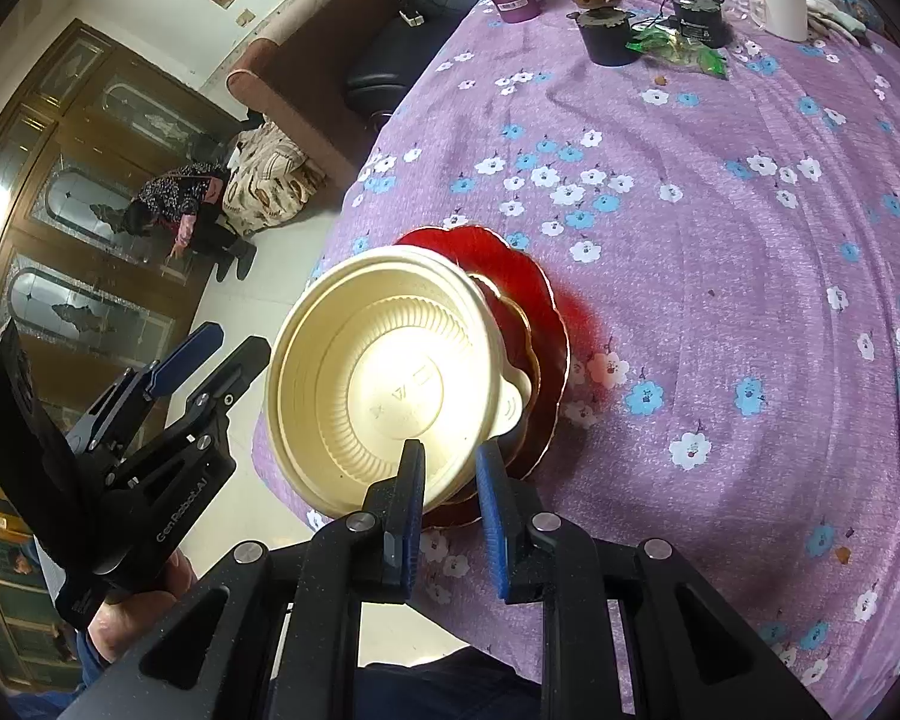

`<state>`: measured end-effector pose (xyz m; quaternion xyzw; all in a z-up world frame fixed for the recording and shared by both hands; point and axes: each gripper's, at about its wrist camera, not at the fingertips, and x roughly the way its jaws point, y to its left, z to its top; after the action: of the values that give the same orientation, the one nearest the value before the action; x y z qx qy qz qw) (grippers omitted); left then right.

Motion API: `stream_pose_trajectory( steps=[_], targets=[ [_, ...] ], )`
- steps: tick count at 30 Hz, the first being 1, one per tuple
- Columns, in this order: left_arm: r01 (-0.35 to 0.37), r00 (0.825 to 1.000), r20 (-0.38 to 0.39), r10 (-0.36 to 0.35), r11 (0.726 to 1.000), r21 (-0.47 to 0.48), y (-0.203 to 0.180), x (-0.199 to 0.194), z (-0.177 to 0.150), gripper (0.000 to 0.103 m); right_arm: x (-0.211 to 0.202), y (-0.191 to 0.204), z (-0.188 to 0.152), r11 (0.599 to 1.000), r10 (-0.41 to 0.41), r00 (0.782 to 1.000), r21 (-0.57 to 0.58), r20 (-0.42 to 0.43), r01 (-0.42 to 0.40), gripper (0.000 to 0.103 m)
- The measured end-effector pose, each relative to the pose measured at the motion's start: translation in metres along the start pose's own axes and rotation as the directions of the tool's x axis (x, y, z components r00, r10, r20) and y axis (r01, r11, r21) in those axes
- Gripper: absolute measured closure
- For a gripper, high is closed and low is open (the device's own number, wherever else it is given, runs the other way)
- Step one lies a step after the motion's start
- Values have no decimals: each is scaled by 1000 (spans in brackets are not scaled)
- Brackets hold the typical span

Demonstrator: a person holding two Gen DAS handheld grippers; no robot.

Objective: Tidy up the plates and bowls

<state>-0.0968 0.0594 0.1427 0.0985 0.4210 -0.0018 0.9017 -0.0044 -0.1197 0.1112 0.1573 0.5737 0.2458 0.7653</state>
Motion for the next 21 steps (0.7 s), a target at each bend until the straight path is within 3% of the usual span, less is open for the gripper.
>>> stream_pose_trajectory(
  steps=[3,8,15,21],
  targets=[
    [-5,1000,7,6,1000,-7,1,-3,1,45,0,0,0,1000,1,1000,1,1,-1,82],
    [-8,1000,18,8,1000,-21,7,-7,3,45,-1,-4,2,1000,1,1000,10,9,-1,82],
    [31,1000,6,-30,986,-163,56,-9,3,45,-9,-13,6,1000,-10,999,26,38,10,82],
    [54,993,-82,-80,959,-279,102,14,-21,45,-11,-32,12,997,-79,993,20,84,77,81]
  ],
)
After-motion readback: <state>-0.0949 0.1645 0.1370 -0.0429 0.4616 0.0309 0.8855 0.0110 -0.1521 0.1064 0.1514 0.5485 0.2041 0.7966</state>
